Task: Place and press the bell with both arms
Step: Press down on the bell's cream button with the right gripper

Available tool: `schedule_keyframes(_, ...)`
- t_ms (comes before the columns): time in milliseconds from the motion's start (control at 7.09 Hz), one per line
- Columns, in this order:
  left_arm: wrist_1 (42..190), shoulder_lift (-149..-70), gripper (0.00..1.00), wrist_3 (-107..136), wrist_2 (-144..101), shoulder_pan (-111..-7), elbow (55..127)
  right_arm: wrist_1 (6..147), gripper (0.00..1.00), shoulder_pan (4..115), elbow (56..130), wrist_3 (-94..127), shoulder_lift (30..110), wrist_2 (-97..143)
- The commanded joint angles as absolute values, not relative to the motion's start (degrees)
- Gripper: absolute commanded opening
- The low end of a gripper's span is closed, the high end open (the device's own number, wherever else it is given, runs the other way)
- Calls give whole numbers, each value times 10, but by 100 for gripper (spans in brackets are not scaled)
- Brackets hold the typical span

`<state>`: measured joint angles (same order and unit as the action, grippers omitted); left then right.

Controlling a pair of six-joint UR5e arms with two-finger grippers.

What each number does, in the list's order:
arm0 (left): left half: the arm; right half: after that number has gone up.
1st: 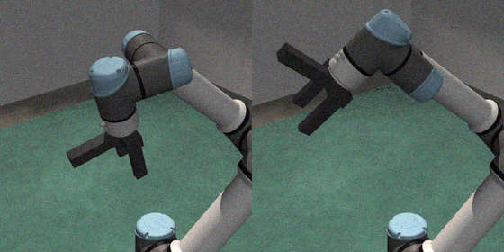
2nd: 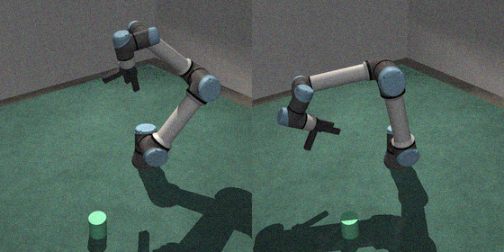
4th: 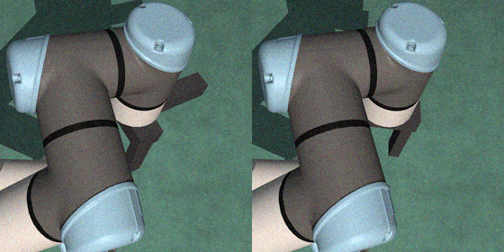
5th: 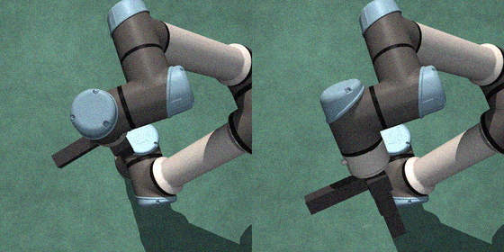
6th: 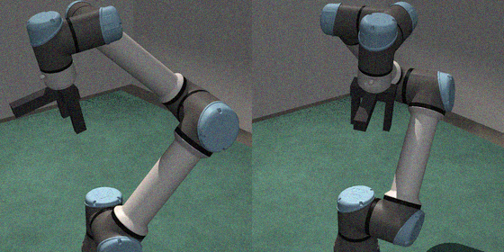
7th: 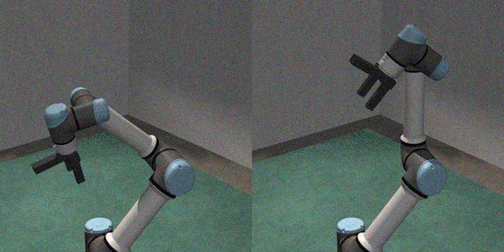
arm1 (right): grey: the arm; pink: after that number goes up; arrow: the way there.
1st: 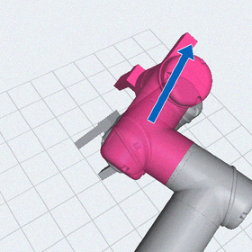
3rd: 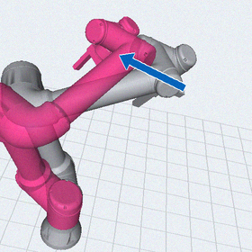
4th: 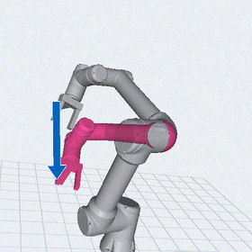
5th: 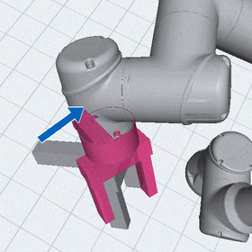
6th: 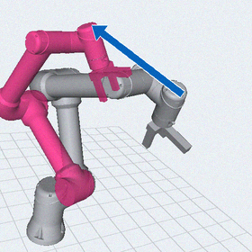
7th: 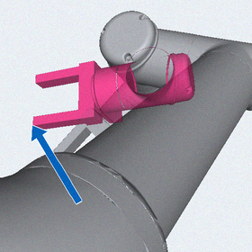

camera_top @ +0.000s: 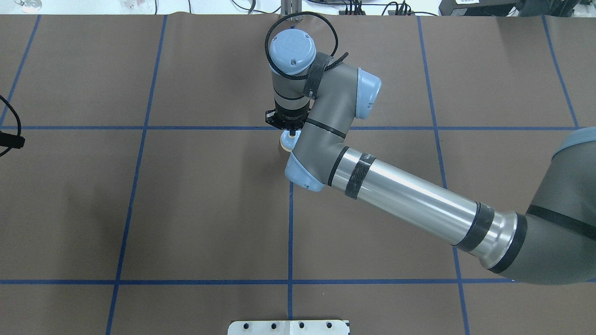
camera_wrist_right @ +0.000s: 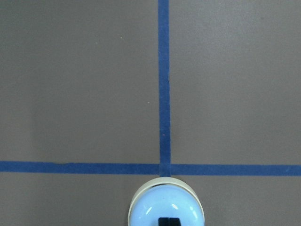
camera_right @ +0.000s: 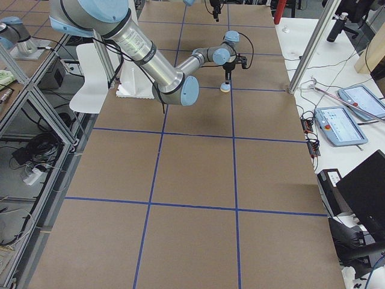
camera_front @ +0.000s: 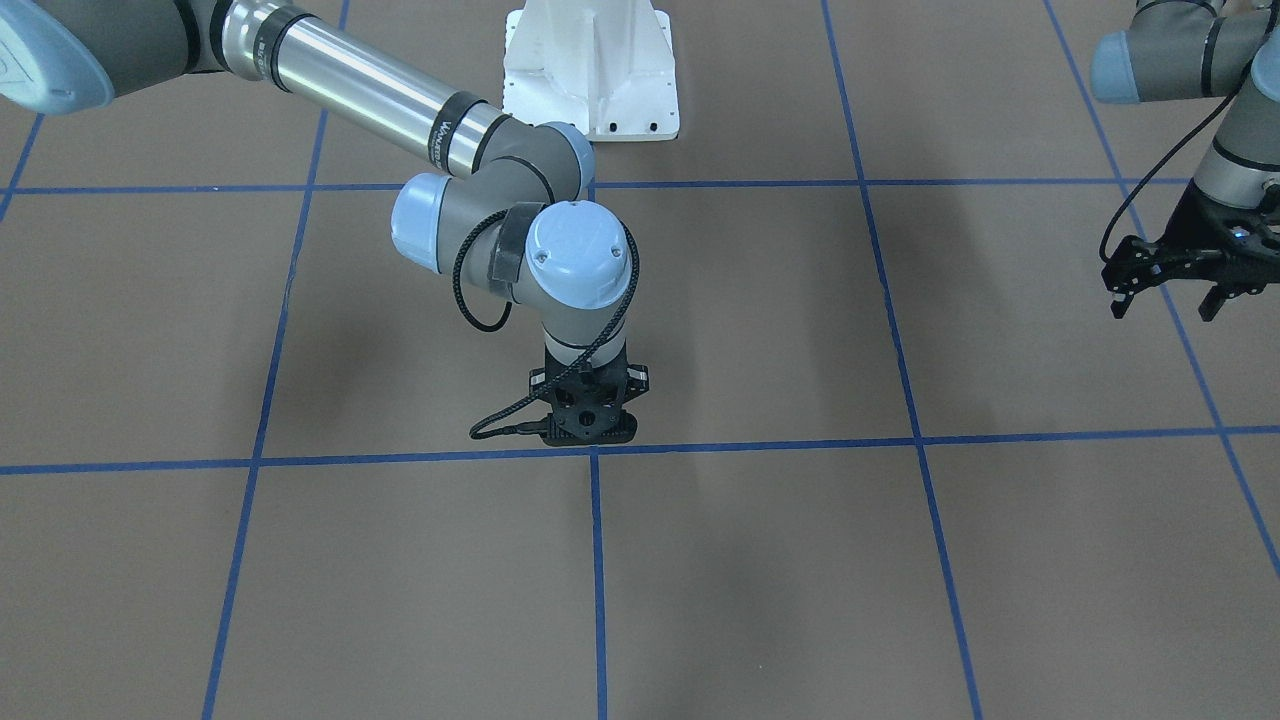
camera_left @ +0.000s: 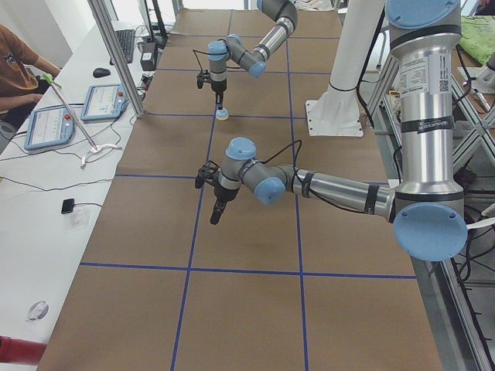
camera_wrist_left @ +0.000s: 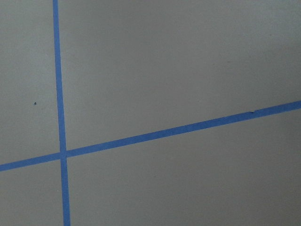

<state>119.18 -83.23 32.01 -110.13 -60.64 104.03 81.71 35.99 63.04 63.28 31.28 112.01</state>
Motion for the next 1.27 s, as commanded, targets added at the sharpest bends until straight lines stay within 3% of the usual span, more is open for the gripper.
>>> schedule_keyframes(0,1192,-832,100,321,-1101,-606,1040,817,0,357,630,633,314,1120)
schedule_keyframes(564,1192,-831,100,320,-1101,-606,1040,821,0,367,652,640,309,1123)
schedule_keyframes(705,1192,-831,100,319,-1102,-607,1040,828,17,383,673,639,309,1132)
schedule_keyframes(846,1191,-831,100,319,-1104,-611,1041,875,99,395,729,639,324,1137)
schedule_keyframes(1128,1190,-817,100,301,-1155,-645,1042,943,100,444,884,573,425,1157)
